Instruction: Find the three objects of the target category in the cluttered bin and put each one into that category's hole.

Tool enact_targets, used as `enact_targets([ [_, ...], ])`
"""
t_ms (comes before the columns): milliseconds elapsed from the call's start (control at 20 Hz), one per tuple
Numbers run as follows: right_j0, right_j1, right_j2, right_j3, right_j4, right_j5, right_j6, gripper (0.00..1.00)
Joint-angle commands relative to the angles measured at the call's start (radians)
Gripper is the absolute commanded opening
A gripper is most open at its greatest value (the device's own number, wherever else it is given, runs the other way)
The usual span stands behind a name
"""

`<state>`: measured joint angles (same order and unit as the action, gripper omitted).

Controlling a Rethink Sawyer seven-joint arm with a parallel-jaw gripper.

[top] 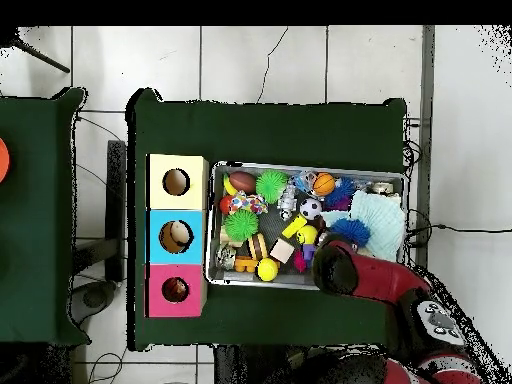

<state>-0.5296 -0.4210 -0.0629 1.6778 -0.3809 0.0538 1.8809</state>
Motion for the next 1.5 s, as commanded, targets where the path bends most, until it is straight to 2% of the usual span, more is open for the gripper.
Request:
enact_targets([
  [50, -0.005, 0.025, 0.067, 0.085, -0.063, 0.106, 0.004, 1.00],
  [250, 0.073, 0.022, -0.021, 0.086, -0.065, 0.056, 0.059, 1.00],
  [350, 0.071, 0.015, -0.020, 0.105, -0.049, 0.061, 0.077, 1.00],
  [500, 0.065, 0.004, -0.009, 0.115, -0.067, 0.046, 0.059, 1.00],
  [600, 0.088, -0.011, -0.039, 0.127, -0.071, 0.014, 0.076, 1.00],
  [750, 0.147, -0.079, -0.092, 0.154, -0.076, 0.015, 0.087, 1.00],
  [1000, 0.250, -0.186, -0.187, 0.180, -0.062, 0.082, 0.085, 1.00],
  [1100, 0.259, -0.214, -0.191, 0.194, -0.044, 0.126, 0.079, 1.00],
  [1150, 0.253, -0.226, -0.182, 0.204, -0.038, 0.143, 0.071, 1.00],
  [1350, 0.125, -0.271, -0.026, 0.266, -0.010, 0.197, 0.015, 1.00],
  [1500, 0.025, -0.240, 0.095, 0.287, 0.002, 0.193, 0.000, 1.00],
])
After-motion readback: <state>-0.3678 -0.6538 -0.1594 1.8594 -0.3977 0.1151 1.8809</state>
